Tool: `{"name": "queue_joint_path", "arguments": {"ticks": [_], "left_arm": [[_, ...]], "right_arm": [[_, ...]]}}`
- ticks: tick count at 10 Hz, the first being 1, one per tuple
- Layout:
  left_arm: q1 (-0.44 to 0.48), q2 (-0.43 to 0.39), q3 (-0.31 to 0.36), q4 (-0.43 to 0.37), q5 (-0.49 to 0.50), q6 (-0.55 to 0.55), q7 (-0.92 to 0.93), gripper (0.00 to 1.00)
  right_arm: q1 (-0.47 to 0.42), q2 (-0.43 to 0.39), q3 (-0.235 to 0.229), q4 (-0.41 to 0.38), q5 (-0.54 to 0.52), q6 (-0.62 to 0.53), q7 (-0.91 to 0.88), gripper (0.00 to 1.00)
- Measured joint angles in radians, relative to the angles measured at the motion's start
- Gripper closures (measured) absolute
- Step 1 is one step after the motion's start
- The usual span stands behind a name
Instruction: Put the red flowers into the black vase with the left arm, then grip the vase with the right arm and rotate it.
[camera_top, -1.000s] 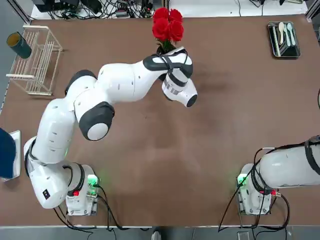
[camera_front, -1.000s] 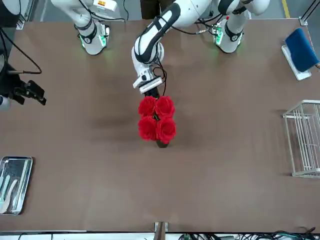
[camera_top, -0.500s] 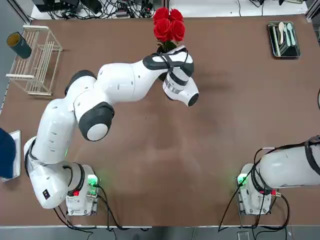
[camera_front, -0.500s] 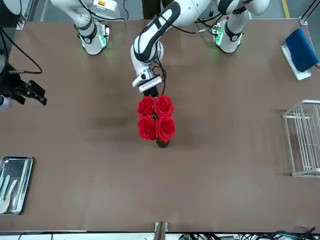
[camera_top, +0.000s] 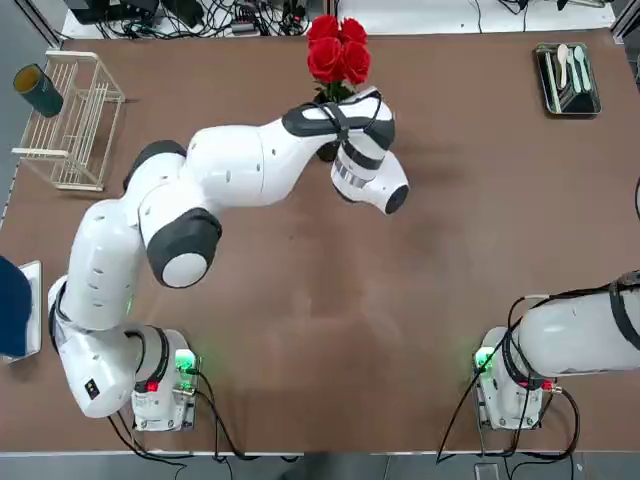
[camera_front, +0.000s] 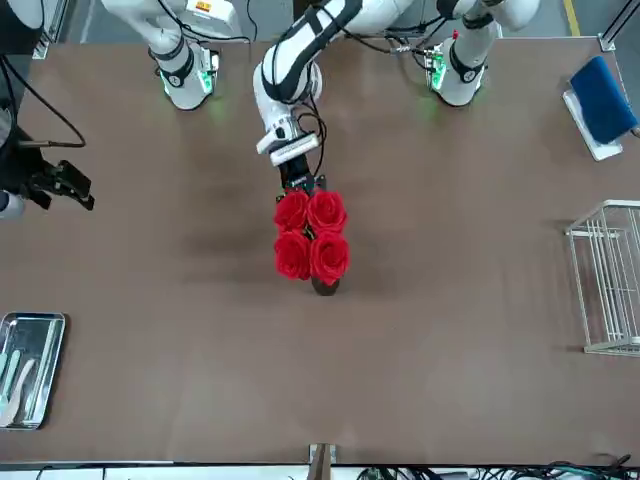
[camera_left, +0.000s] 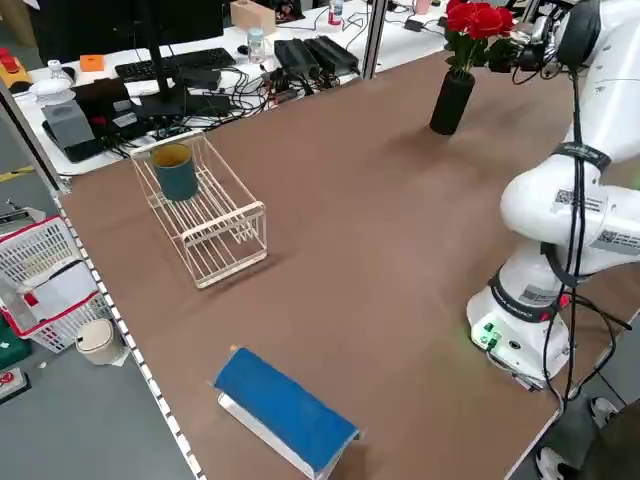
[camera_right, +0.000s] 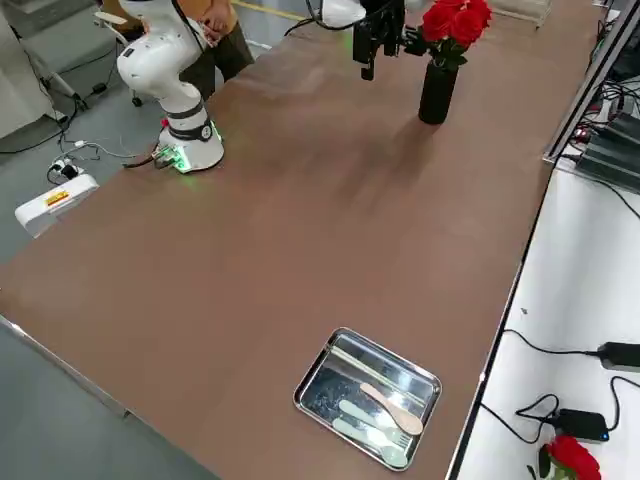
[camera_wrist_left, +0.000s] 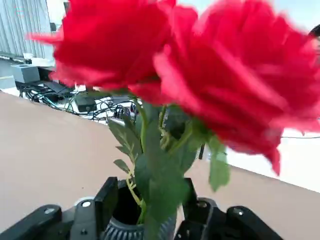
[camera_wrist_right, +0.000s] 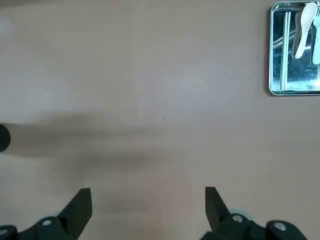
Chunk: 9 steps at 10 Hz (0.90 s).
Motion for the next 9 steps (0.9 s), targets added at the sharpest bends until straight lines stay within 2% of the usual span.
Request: {"name": "queue_joint_path", "arguments": {"ticks": [4, 9], "left_arm": [[-0.002, -0.097, -0.046, 0.007, -0.06, -0.001, 0.028, 0.41], [-0.003, -0.278, -0.074, 0.013, -0.274, -0.004, 0.191, 0.41]], "right_arm": [[0.001, 0.007, 0.0, -0.001, 0.0, 0.0, 0.028, 0.0], [0.002, 0.037, 0.0, -0.001, 0.002, 0.003, 0.065, 0.0]]}}
